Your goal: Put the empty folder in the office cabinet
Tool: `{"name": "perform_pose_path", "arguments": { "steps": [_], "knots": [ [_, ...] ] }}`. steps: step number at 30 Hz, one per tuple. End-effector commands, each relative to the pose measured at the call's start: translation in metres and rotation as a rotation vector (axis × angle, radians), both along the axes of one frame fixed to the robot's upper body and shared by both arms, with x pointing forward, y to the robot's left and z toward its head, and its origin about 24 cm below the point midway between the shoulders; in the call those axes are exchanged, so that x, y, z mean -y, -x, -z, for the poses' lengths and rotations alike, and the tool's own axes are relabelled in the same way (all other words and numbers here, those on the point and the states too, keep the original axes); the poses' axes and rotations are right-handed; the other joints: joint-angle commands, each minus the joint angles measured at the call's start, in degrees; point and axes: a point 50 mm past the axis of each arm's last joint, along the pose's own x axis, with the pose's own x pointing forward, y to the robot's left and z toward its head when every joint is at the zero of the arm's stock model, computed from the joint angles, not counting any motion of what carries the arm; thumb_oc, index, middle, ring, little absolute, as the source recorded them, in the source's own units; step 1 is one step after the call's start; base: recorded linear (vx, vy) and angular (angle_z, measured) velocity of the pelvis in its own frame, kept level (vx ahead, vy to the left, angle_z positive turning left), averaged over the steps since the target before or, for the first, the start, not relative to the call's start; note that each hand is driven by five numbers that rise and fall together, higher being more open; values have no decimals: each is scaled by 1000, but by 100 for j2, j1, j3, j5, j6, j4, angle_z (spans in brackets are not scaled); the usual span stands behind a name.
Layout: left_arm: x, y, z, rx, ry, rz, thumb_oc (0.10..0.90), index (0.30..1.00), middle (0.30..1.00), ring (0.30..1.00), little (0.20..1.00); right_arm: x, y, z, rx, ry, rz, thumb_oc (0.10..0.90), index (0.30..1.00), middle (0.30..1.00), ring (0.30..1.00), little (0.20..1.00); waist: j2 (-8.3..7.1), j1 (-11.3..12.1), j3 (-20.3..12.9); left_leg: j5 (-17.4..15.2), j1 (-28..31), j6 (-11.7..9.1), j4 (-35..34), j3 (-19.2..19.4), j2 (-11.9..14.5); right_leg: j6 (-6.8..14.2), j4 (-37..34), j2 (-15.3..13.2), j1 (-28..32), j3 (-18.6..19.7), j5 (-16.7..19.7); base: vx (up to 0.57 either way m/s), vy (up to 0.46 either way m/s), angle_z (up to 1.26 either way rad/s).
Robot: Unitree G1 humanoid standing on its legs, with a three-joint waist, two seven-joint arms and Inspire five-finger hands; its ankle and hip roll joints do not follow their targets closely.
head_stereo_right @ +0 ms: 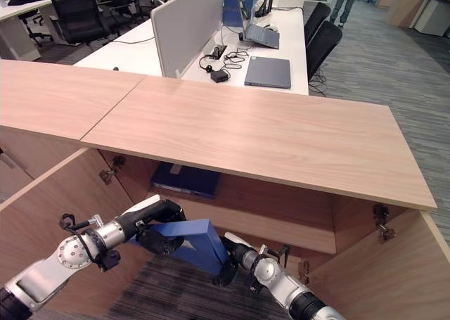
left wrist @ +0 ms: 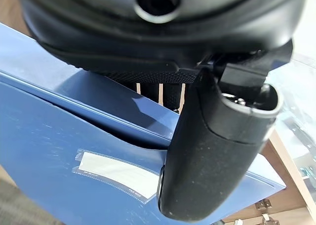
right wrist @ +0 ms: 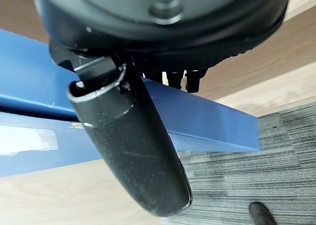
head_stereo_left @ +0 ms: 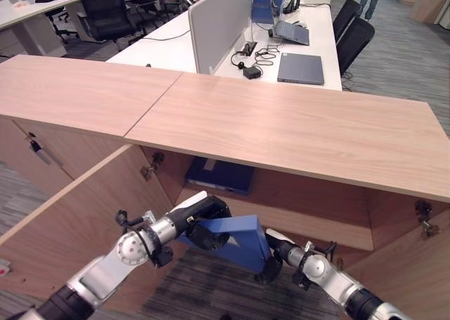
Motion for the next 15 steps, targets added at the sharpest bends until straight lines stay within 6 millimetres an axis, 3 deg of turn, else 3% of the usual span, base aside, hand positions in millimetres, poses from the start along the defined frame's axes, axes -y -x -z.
{"name": "perform_pose_path", "arguments": {
  "steps": [1,4,6,9,11,12,14,15],
  "knots": [
    [89,13,-70,75,700,350,400,300,300,300,300,-83,-41,-68,312,-224,-187,800,900,900,900,900,-183,-57,-272,-326,-17,-203,-38,142,138,410,34,-202,224,111,-166,0,0,0],
    [94,12,-54,-27,747,298,400,300,300,300,300,-83,-55,-78,330,-283,-92,800,900,900,900,900,-173,-65,-275,-307,-18,-199,-38,144,139,397,34,-195,224,120,-165,0,0,0],
    [97,11,-51,-51,766,288,400,300,300,300,300,-83,-58,-76,292,-338,-21,400,300,300,300,300,-173,-64,-262,-292,-18,-196,-38,148,138,389,34,-195,223,128,-152,0,0,0],
    [100,11,-47,-96,793,278,400,300,300,300,300,-91,-47,-68,171,-463,23,400,300,300,300,300,-174,-96,-254,-285,-24,-205,-38,155,133,383,34,-187,225,127,-153,0,0,0],
    [101,10,-43,-109,792,269,400,300,300,300,300,-92,-34,-55,33,-585,100,400,300,300,300,300,-178,-117,-245,-290,-15,-213,-38,161,128,386,34,-186,231,117,-149,0,0,0],
    [100,10,-39,-112,782,253,400,300,300,300,300,-94,-19,-40,-114,-684,182,400,300,300,300,300,-179,-130,-240,-288,-11,-224,-38,170,129,391,34,-185,223,114,-140,0,0,0],
    [100,10,-38,-111,775,249,400,300,300,300,300,-95,-14,-36,-162,-714,197,400,300,300,300,300,-184,-131,-244,-285,-19,-227,-38,171,128,392,34,-186,213,111,-135,0,0,0],
    [101,9,-35,-119,772,236,400,300,300,300,300,-99,-1,-26,-288,-809,268,400,300,300,300,300,-192,-133,-215,-281,-18,-236,-38,175,130,394,34,-186,212,113,-126,0,0,0]
  ]
}}
